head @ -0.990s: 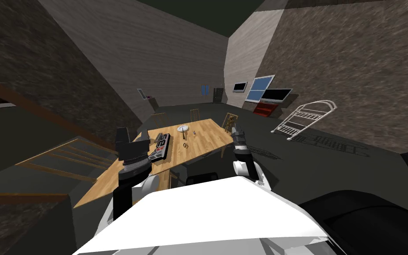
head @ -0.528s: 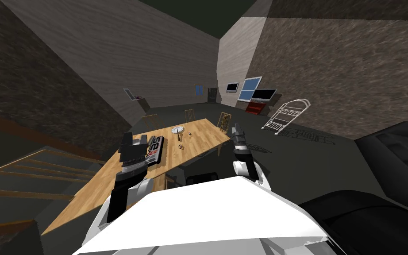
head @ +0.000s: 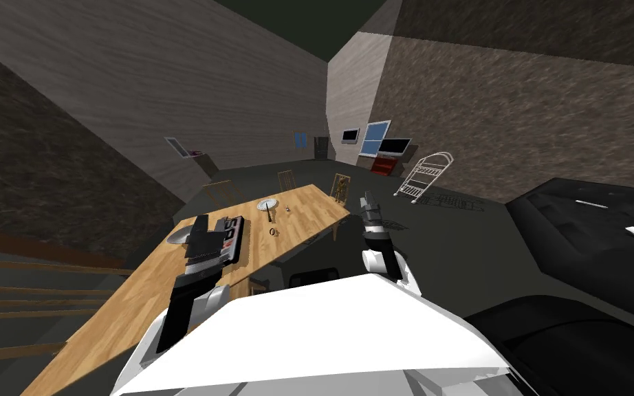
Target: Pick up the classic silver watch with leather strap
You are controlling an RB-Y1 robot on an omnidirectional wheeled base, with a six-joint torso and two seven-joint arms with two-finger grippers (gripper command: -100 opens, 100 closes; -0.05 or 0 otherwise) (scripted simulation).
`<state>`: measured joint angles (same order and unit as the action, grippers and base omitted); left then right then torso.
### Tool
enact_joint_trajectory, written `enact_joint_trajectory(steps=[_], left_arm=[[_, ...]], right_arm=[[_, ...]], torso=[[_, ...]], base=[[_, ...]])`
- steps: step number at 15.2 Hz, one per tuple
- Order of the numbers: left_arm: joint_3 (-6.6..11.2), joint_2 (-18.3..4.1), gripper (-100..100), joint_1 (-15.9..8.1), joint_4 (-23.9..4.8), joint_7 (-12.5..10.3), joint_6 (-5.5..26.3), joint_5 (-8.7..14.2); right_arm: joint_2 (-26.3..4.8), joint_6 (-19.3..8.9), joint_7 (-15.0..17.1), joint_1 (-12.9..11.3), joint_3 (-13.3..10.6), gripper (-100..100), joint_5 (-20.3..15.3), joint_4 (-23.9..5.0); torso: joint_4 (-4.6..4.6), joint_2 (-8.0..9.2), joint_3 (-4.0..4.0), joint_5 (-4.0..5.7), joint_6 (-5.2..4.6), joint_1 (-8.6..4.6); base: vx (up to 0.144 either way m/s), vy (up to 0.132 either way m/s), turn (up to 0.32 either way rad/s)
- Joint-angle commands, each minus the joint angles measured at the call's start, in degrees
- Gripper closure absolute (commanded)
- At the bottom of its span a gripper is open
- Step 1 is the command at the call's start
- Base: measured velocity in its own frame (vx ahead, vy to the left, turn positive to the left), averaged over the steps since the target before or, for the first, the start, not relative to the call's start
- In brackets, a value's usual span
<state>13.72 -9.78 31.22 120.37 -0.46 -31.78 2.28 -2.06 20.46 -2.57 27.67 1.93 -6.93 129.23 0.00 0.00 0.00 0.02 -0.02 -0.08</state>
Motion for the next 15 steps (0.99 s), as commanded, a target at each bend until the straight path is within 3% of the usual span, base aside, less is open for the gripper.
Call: enact_joint_trajectory(steps=[1,2,4,5,7,8,10,11,13,14,15], left_arm=[[1.14,-0.45,-100,0.21,-2.53,-0.54,-0.31,-0.28],[2.71,-1.07,-100,0.68,-4.06,-1.20,-0.16,-0.67],[2.71,-1.07,-100,0.68,-5.23,-1.20,-0.16,-0.67],[4.26,-1.70,-100,1.16,-7.31,-1.85,0.00,-1.12],[4.26,-1.70,-100,1.16,-8.07,-1.85,0.00,-1.12],[5.76,-2.34,-100,1.66,-9.93,-2.48,0.17,-1.61],[5.76,-2.34,-100,1.66,-11.04,-2.48,0.17,-1.61],[7.21,-3.00,-100,2.18,-12.62,-3.09,0.35,-2.14],[7.21,-3.00,-100,2.18,-14.12,-3.09,0.35,-2.14],[8.60,-3.68,-100,2.71,-16.41,-3.67,0.55,-2.71],[8.60,-3.68,-100,2.71,-17.30,-3.67,0.55,-2.71]], right_arm=[[0.00,0.00,0.00,0.00,0.00,0,0.00,0.00],[0.00,0.00,0.00,0.00,0.00,0,0.00,0.00],[0.00,0.00,0.00,0.00,0.00,0,0.00,0.00],[0.00,0.00,0.00,0.01,0.01,0,0.00,0.00],[0.00,0.00,0.00,0.00,0.00,0,0.00,0.00],[0.00,0.00,0.00,0.01,0.01,0,0.00,0.00],[0.00,0.00,0.00,0.00,0.00,0,0.00,0.00],[0.00,0.00,0.00,0.01,0.01,0,0.00,0.00],[0.00,0.00,0.00,0.00,0.00,0,0.00,0.00],[0.00,0.00,0.00,0.01,0.01,0,0.00,0.00],[0.00,0.00,0.00,0.00,0.00,0,0.00,0.00]], torso=[[0.00,0.00,0.00,0.00,0.00,0.00],[0.00,-0.01,0.00,0.00,-0.01,0.00],[-0.01,-0.03,-0.02,0.00,0.00,-0.02],[0.00,-0.02,-0.01,0.00,0.03,-0.01],[0.00,-0.02,-0.01,0.01,0.00,-0.02],[0.00,-0.02,-0.01,0.00,0.02,0.00],[0.00,-0.03,-0.02,0.01,0.00,-0.04],[0.00,-0.03,-0.02,0.00,0.02,-0.01],[-0.01,-0.04,-0.02,0.00,-0.01,-0.01],[-0.01,-0.03,-0.02,0.00,0.03,0.01],[-0.01,-0.04,-0.02,0.00,-0.01,0.00]], base=[[0.008,-0.027,-0.205],[0.011,-0.036,-0.326],[0.012,-0.026,-0.154],[0.010,-0.032,-0.205],[0.013,-0.026,-0.165],[0.016,-0.034,-0.240],[0.015,-0.027,-0.153],[0.016,-0.028,-0.245],[0.016,-0.024,-0.167],[0.021,-0.029,-0.225],[0.026,-0.029,-0.245]])
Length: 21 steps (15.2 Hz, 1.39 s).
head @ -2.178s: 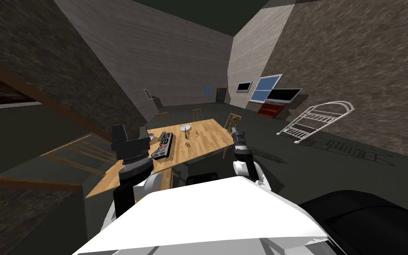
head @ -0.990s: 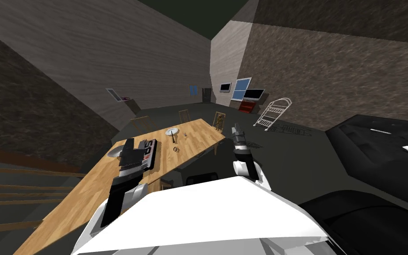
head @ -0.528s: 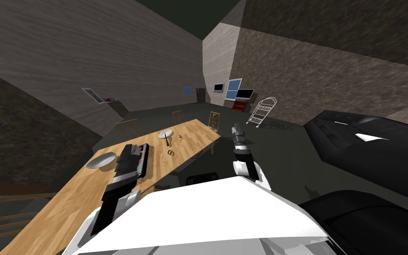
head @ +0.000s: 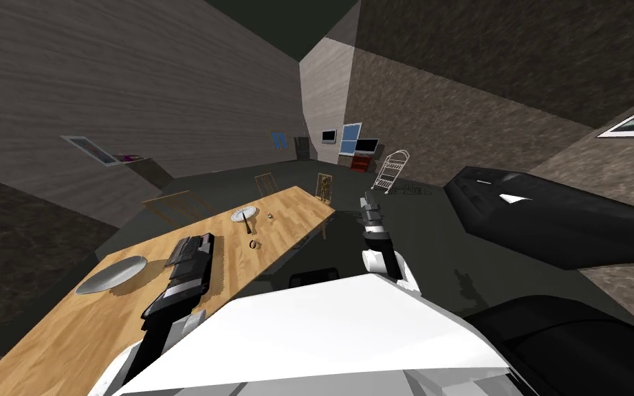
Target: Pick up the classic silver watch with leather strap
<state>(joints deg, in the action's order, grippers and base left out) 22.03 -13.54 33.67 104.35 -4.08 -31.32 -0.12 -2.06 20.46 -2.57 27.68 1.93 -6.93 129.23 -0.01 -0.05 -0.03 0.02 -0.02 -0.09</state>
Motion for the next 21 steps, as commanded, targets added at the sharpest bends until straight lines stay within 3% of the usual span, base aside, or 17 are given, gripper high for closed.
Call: enact_joint_trajectory(steps=[1,3,6,8,9,14,19,21], left_arm=[[1.59,-0.59,-100,0.81,-2.86,-0.60,0.29,-0.94],[1.59,-0.59,-100,0.81,-4.55,-0.60,0.29,-0.94],[3.90,-1.97,-100,1.97,-9.40,-1.57,0.73,-2.31],[3.90,-1.97,-100,1.97,-11.27,-1.57,0.73,-2.31],[4.89,-2.68,-100,2.56,-13.23,-1.99,0.96,-3.06],[5.77,-3.41,-100,3.16,-18.13,-2.36,1.20,-3.84],[7.64,-5.74,-100,4.93,-26.55,-3.17,1.96,-6.33],[7.64,-5.74,-100,4.93,-28.42,-3.17,1.96,-6.33]], right_arm=[[0.00,0.00,0.00,0.00,0.00,0,0.00,0.00],[0.00,0.00,0.00,0.00,0.00,0,0.00,0.00],[0.00,0.00,0.00,0.00,0.00,0,0.00,0.00],[0.00,0.00,0.00,0.00,0.00,0,0.00,0.00],[0.00,0.00,0.00,0.01,0.01,0,0.00,0.00],[0.00,0.00,0.00,0.00,0.00,0,0.00,0.00],[0.00,0.00,0.00,0.00,0.00,0,0.00,0.00],[0.00,0.00,0.00,0.01,0.00,0,0.00,0.00]], torso=[[0.00,0.00,0.00,0.00,0.00,0.00],[-0.01,-0.04,-0.02,0.00,0.00,-0.03],[-0.01,-0.03,-0.02,0.01,0.00,-0.05],[-0.01,-0.06,-0.04,0.02,0.00,-0.07],[-0.01,-0.03,-0.02,0.01,0.05,-0.03],[0.00,-0.03,-0.02,0.00,-0.01,-0.01],[-0.02,-0.10,-0.06,0.01,0.01,-0.02],[-0.03,-0.14,-0.08,0.02,0.00,-0.05]], base=[[0.033,-0.035,-0.303],[0.028,-0.029,-0.166],[0.034,-0.043,-0.310],[0.034,-0.030,-0.166],[0.030,-0.030,-0.157],[0.031,-0.022,-0.195],[0.053,-0.027,-0.275],[0.051,-0.024,-0.155]])
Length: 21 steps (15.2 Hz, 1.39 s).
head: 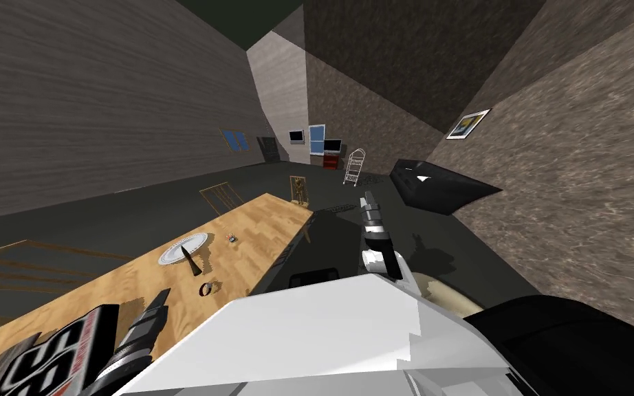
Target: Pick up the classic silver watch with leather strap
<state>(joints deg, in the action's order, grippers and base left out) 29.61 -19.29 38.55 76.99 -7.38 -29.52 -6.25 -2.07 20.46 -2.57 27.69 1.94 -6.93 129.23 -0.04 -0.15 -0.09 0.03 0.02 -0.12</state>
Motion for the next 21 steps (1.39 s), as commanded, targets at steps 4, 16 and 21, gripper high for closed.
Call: enact_joint_trajectory(steps=[4,16,21], left_arm=[[0.68,-1.55,-100,1.20,-6.04,-0.17,0.67,-1.94],[0.31,-4.99,-100,3.75,-21.19,-0.11,1.92,-6.28],[-0.42,-6.04,-100,4.62,-27.66,0.16,2.39,-7.89]], right_arm=[[0.00,0.00,0.00,0.00,0.00,0,0.00,0.00],[0.00,0.00,0.00,0.00,0.00,0,0.00,0.00],[0.00,0.00,0.00,0.00,0.00,0,0.00,0.00]], torso=[[0.01,0.04,0.03,0.00,0.00,0.01],[0.00,-0.03,-0.01,0.00,-0.02,0.03],[0.01,0.01,0.01,-0.01,-0.01,0.05]], base=[[0.043,-0.019,-0.177],[0.057,-0.010,-0.193],[0.054,0.001,-0.145]])
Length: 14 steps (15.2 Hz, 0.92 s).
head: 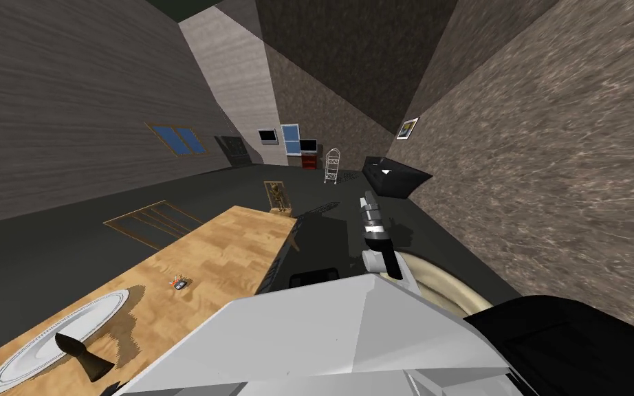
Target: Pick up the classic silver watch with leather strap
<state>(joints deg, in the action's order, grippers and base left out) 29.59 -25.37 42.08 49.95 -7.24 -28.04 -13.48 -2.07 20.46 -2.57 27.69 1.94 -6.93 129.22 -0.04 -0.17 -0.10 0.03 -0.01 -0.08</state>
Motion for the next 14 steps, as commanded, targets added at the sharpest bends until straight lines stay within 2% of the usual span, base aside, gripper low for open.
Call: enact_joint_trajectory(steps=[1,3,4,6,13,14], left_arm=[[-0.85,-0.46,-100,1.47,-2.86,0.19,1.13,-1.43],[-0.85,-0.46,-100,1.47,-2.92,0.19,1.13,-1.43],[-1.35,-0.95,-100,1.82,-4.48,0.37,1.34,-2.15],[-1.35,-0.95,-100,1.82,-5.05,0.37,1.34,-2.15],[-4.28,-3.16,-100,3.23,-13.52,1.51,2.19,-5.28],[-3.59,-3.23,-100,2.07,-14.31,1.74,1.06,-4.78]], right_arm=[[0.00,0.00,0.00,0.00,0.00,0,0.00,0.00],[0.00,0.00,0.00,0.00,0.00,0,0.00,0.00],[0.00,0.00,0.00,0.01,0.01,0,0.00,0.00],[0.00,0.00,0.00,0.00,0.00,0,0.00,0.00],[0.00,0.00,0.00,0.01,0.00,0,0.00,0.00],[0.00,0.00,0.00,0.01,0.01,0,0.00,0.00]], torso=[[0.00,0.00,0.00,0.00,0.00,0.00],[-0.02,-0.07,-0.04,0.01,0.00,0.01],[-0.01,-0.03,-0.02,-0.01,0.02,0.03],[0.00,0.02,0.01,0.00,0.02,0.03],[-0.01,-0.07,-0.04,-0.01,0.01,0.06],[-0.02,-0.07,-0.04,0.00,0.02,0.04]], base=[[0.090,-0.001,-0.298],[0.067,0.013,-0.138],[0.048,0.013,-0.095],[0.038,0.009,-0.082],[0.062,0.012,-0.151],[0.040,0.012,-0.041]])
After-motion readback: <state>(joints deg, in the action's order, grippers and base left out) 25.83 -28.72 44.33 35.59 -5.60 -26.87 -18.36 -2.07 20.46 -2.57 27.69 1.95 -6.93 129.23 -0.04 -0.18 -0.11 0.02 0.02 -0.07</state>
